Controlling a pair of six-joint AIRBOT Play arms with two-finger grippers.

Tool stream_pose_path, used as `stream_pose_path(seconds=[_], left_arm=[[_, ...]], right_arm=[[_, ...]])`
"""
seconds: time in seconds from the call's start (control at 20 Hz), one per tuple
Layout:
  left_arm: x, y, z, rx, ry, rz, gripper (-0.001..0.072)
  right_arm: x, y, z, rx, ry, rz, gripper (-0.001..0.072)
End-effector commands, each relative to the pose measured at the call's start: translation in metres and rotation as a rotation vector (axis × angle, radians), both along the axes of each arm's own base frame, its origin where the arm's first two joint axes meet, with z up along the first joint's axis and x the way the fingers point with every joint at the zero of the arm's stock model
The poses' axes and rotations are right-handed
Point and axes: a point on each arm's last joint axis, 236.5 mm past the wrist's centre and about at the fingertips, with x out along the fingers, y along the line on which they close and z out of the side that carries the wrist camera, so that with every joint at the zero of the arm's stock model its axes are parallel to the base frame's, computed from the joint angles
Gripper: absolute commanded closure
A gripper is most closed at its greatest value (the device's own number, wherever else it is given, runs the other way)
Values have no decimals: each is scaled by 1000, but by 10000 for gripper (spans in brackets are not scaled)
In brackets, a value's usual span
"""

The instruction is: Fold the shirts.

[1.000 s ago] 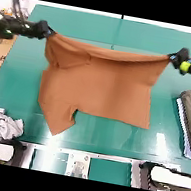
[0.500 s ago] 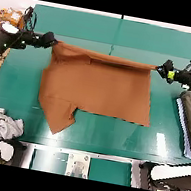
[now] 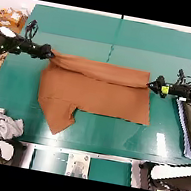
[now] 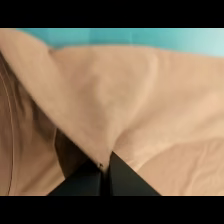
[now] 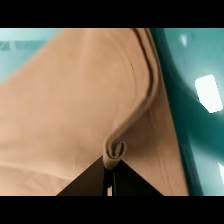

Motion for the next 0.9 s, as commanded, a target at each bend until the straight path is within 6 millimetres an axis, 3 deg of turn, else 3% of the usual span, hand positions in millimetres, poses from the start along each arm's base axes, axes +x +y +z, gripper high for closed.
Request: stream_pose_path(seconds=[0.0, 0.05, 0.1, 0.2, 0.25, 0.3, 0.35, 0.4, 0.45, 0.7, 0.85], left_arm=[[-20, -4, -10, -7, 88, -34, 545], [-29, -9, -9, -24, 119, -57, 136], [-39, -11, -8, -38, 156, -80, 45], [-63, -8, -2, -47, 236, -150, 236], [-76, -3, 3, -49, 282, -180, 298], [-87, 2, 7, -57, 326, -195, 306], [-97, 8, 11, -66, 375, -197, 307], [-106, 11, 16, -85, 415, -201, 467], [-115, 13, 20, -97, 445, -218, 677], [-146, 26, 32, 33, 422, -161, 680], [-194, 21, 34, 84, 370, -64, 680]], right_arm=[[-19, 12, -3, 41, 45, 48, 602], [-22, 11, 1, 57, 48, 60, 490], [-26, 9, 7, 84, 57, 69, 488], [-39, -2, 18, 150, 89, 69, 514], [-47, -9, 23, 180, 100, 71, 589], [-56, -17, 25, 199, 118, 72, 606], [-63, -23, 26, 208, 131, 73, 671], [-71, -30, 27, 205, 149, 64, 698], [-77, -34, 27, 192, 164, 52, 699], [-113, -9, 46, 166, 144, 45, 699], [-160, 21, 56, 137, 118, 23, 697]])
